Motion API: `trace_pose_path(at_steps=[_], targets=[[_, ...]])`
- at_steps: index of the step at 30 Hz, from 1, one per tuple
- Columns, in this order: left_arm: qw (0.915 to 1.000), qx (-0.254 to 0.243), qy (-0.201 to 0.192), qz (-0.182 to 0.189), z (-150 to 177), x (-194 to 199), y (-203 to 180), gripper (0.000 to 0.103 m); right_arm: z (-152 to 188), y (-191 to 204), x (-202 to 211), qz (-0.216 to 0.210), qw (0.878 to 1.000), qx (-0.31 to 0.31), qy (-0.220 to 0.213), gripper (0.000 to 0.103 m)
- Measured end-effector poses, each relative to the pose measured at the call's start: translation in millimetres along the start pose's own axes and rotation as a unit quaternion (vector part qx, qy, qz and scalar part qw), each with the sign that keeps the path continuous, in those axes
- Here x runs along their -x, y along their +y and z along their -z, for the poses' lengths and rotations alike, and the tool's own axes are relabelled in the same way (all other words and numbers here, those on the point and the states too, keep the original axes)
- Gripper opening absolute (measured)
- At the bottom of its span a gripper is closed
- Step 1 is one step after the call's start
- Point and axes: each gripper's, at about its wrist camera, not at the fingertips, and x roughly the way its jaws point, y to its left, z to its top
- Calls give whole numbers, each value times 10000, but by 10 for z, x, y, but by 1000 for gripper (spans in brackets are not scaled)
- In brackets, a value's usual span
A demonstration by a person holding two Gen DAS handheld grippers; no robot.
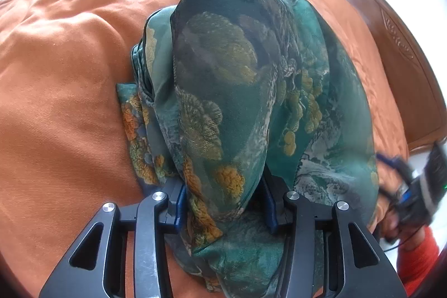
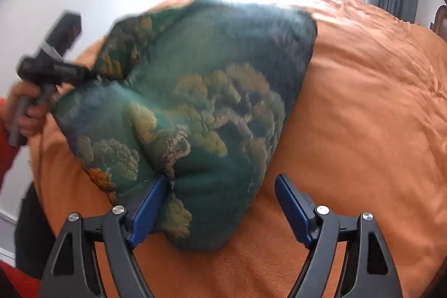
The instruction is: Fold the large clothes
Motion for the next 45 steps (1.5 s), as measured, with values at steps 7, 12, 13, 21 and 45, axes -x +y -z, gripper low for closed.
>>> trace_pose_path(at_steps=[7, 12, 13, 21, 45], targets=[[9995, 209, -85, 232, 49, -22, 97, 47, -1054, 39, 255, -477, 9953, -265, -796, 81], [9995, 181, -136, 233, 84, -19, 118, 48, -1496, 269, -580, -325, 9987, -240, -323, 81], [9994, 182, -143, 247, 90, -26, 131, 47, -1512, 291, -793, -142, 9995, -239, -135, 82], [9991, 251, -197, 282, 168, -98, 237, 47, -1166, 383, -1351, 479, 9987, -51, -171, 83], [9792, -52, -1216, -1621, 332, 964, -468, 102, -472, 391, 635, 982, 9906, -140, -945, 84]])
